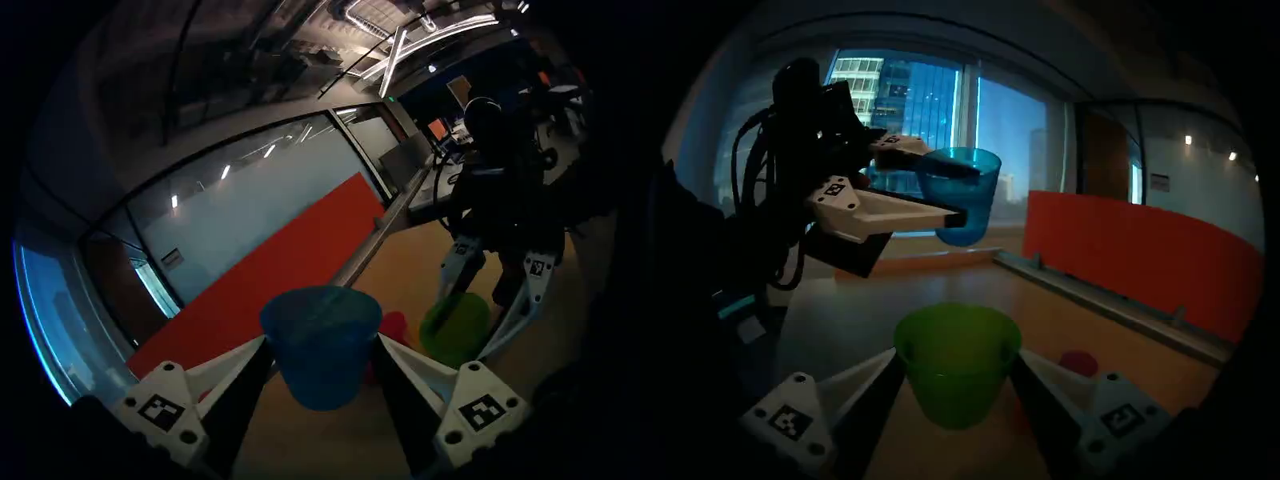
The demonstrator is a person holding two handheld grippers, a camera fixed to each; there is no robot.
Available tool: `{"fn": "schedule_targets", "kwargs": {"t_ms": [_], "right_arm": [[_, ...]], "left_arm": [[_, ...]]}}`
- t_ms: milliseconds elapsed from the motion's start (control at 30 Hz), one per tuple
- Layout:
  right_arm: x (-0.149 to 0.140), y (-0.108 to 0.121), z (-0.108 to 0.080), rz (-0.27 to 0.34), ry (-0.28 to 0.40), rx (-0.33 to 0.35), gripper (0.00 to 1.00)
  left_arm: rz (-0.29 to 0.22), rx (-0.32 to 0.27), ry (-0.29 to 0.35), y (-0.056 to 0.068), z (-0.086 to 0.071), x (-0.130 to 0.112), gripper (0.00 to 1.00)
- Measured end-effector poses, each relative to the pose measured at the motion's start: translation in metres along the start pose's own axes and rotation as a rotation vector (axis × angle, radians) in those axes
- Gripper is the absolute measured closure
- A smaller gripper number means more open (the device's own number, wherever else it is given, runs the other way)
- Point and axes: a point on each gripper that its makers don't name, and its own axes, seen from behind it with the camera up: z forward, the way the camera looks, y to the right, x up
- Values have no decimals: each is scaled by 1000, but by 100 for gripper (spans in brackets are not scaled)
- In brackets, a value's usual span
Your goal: Pour water
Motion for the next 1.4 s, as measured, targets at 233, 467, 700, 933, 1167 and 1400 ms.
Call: {"fn": "schedule_targets", "kwargs": {"t_ms": [233,467,700,933,1167,1400], "right_arm": [[-1,-3,3,-2,-1,9,12],[0,-5,5,-2,0,14,12],[1,-8,6,-13,0,19,12],[3,-10,8,-13,5,25,12],[3,-10,10,-12,11,23,13],[4,-10,10,-7,18,23,13]], "left_arm": [[53,0,2,4,1,8,18],[81,8,10,4,2,14,18],[126,14,7,5,0,17,18],[165,19,7,5,-1,20,18],[215,24,2,3,-1,22,18],[244,28,0,3,2,24,18]]}}
